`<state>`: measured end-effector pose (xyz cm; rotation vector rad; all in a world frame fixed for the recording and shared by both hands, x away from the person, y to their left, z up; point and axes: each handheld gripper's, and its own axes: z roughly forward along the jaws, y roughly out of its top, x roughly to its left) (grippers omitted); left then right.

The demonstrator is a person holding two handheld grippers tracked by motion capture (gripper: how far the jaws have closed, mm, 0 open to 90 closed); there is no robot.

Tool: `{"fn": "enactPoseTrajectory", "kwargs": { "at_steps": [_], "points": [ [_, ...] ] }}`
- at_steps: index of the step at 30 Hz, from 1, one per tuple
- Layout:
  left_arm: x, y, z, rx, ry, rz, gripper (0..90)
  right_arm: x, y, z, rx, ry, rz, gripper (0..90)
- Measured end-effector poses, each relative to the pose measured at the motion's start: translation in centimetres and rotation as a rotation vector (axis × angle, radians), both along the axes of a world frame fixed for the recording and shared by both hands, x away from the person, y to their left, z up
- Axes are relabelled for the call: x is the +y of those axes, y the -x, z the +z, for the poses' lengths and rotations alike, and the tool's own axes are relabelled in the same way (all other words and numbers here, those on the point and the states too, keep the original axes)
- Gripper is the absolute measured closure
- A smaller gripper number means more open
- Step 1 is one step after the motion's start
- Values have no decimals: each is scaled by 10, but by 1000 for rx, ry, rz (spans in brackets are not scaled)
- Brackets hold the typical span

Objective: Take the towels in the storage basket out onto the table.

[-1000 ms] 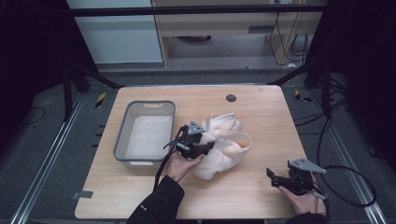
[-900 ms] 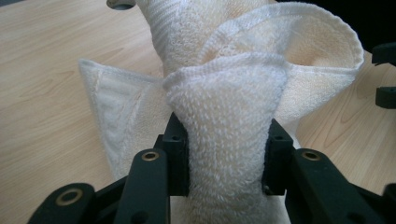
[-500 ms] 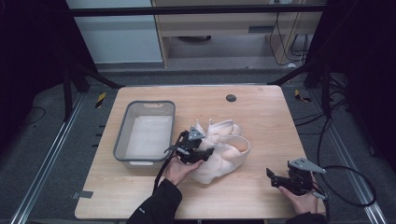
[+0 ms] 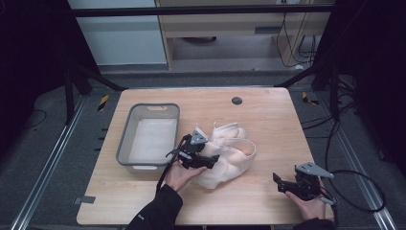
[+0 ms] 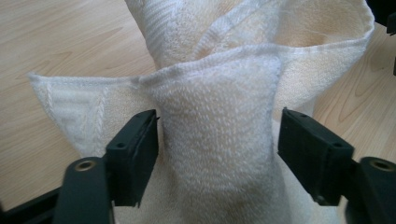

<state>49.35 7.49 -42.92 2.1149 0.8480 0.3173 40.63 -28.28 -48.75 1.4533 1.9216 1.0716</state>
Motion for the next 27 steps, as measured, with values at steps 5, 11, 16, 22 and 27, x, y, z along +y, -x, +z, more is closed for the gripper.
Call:
{"fn": "enactPoseTrajectory", "kwargs": {
  "at_steps": [5, 11, 16, 22, 27],
  "points": [
    [5, 4, 6, -12, 8, -7, 218, 0, 0, 0, -2, 0, -2, 96],
    [14, 11, 16, -34, 7, -11, 169, 0, 0, 0, -1, 2, -3, 93],
    [26, 19, 23, -44, 10, -9, 156, 0, 0, 0, -2, 1, -3, 93],
    [46, 29, 26, -53, 20, 6, 150, 0, 1, 0, -1, 0, -5, 91],
    [66, 42, 27, -40, 50, -7, 156, 0, 1, 0, 1, 2, -4, 91]
  ]
}}
